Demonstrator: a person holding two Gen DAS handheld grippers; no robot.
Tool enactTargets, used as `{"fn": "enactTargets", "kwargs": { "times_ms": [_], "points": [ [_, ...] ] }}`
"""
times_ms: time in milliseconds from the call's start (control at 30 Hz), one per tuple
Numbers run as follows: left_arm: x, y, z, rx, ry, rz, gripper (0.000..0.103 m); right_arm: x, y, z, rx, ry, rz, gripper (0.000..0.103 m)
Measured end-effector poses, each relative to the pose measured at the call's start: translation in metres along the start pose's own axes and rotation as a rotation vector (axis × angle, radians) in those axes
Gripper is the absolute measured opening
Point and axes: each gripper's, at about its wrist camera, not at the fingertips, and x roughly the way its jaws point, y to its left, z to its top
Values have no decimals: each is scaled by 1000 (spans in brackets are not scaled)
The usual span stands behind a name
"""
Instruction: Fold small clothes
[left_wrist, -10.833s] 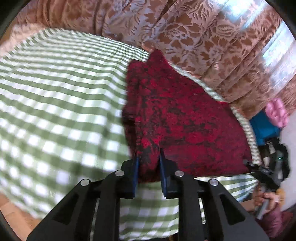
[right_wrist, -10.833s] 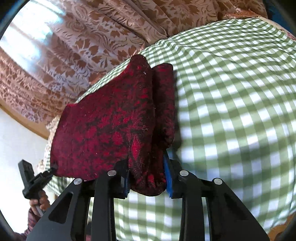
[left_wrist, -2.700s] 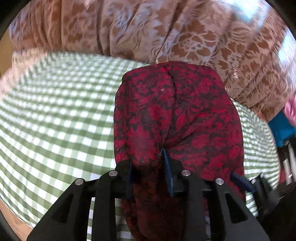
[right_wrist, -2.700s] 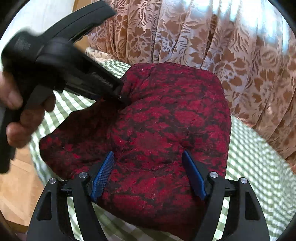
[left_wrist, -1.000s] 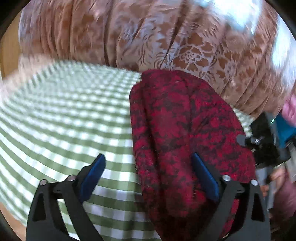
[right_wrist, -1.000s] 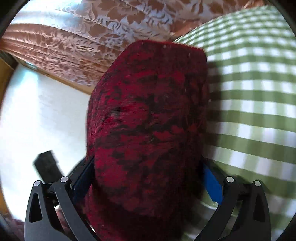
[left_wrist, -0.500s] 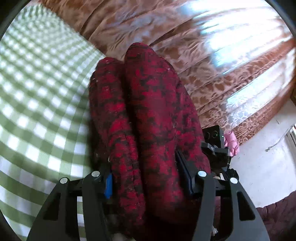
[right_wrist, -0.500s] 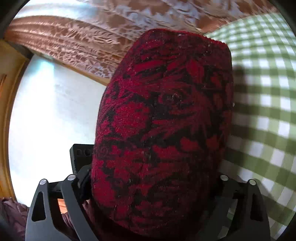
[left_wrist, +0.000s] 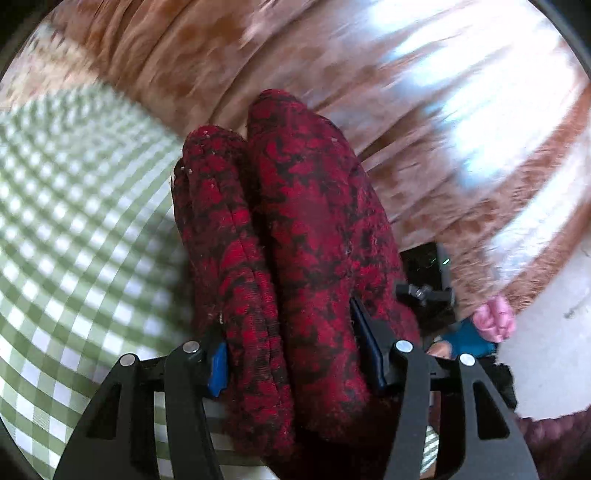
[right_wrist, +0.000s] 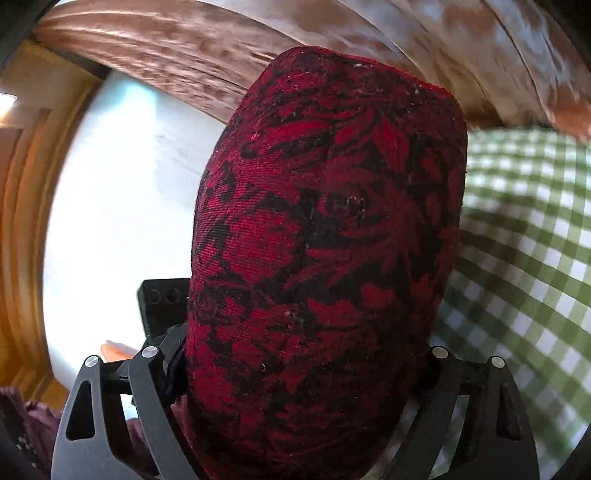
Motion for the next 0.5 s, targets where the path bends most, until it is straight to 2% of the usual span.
{"fn": "enactTargets", "kwargs": {
  "times_ms": [33,100,167,233,300,333,367,467,500],
  "points": [
    [13,9,-4,-16,34,33,56,5,-12,0,26,19,-18,86],
    [34,23,-12,-53,66,79,72,14,-47,-7,104,62,-97,93],
    [36,20,-13,-65,40,95,74,10,-52,-9,101,43,-76,95],
    [34,6,-11,-16,21,145,74,3,-45,-7,105,43,-118,100],
    [29,-8,-7,28,7,210,75,-6,-32,-3,81,44,-193,100],
    [25,-15,-5,52,-15,249,77,-14,-17,0,26,22,-263,100],
    [16,-17,0,76,-48,290,78,-17,-9,1,-1,5,-296,100],
    [7,-25,6,94,-104,349,79,-30,43,8,-159,-146,-458,100],
    [10,-26,9,110,-108,389,79,-27,54,11,-196,-171,-481,99]
  ]
}}
